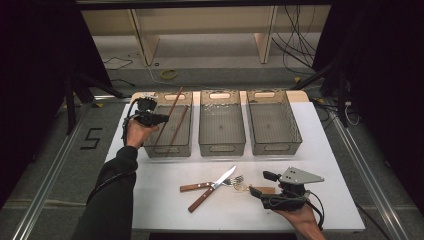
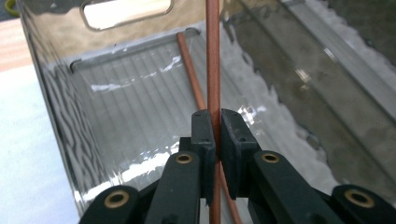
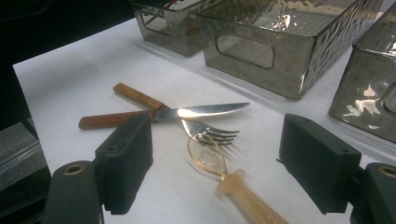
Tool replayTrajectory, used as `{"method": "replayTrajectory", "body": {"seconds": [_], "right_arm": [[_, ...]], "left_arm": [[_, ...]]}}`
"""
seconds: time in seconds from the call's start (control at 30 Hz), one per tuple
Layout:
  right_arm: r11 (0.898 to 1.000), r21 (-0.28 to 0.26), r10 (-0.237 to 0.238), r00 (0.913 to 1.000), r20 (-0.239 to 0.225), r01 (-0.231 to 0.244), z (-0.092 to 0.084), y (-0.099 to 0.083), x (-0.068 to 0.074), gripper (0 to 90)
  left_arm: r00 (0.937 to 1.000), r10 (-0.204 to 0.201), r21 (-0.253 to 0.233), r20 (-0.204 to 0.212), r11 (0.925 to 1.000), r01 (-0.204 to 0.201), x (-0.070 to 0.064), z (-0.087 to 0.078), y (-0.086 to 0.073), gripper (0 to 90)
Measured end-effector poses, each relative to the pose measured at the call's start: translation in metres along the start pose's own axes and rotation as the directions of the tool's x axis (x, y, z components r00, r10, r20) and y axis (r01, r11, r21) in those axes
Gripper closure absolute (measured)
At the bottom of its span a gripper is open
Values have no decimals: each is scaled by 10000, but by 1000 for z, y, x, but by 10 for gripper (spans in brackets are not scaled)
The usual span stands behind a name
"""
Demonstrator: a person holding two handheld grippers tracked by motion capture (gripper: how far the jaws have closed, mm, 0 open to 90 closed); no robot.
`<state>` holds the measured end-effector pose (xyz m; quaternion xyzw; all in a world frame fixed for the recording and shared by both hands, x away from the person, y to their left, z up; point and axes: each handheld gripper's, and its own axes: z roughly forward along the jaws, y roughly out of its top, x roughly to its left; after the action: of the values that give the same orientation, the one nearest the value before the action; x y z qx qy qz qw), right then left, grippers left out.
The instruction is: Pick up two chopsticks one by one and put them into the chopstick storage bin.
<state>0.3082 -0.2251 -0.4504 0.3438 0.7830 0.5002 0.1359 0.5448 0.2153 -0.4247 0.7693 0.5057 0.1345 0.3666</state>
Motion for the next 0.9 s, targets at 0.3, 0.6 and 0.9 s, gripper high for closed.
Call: {"method": "replayTrajectory", "body": {"seconds": [0.3,0.6,0.9], "right_arm": [[10000,-13,-22,10000,14,22,-1,0,0,266],[10000,-21,-36,10000,28,36,0,1,0,265],[10000,24,-16,9999,106,16,-3,3,-3,265]], "left_arm": [[9995,-292,100,96,9995,291,0,-3,-1,780],[9969,-431,-468,657,9978,462,-9,-30,-3,493],[9911,-302,-1293,1293,9905,471,-20,-51,-16,354]]}}
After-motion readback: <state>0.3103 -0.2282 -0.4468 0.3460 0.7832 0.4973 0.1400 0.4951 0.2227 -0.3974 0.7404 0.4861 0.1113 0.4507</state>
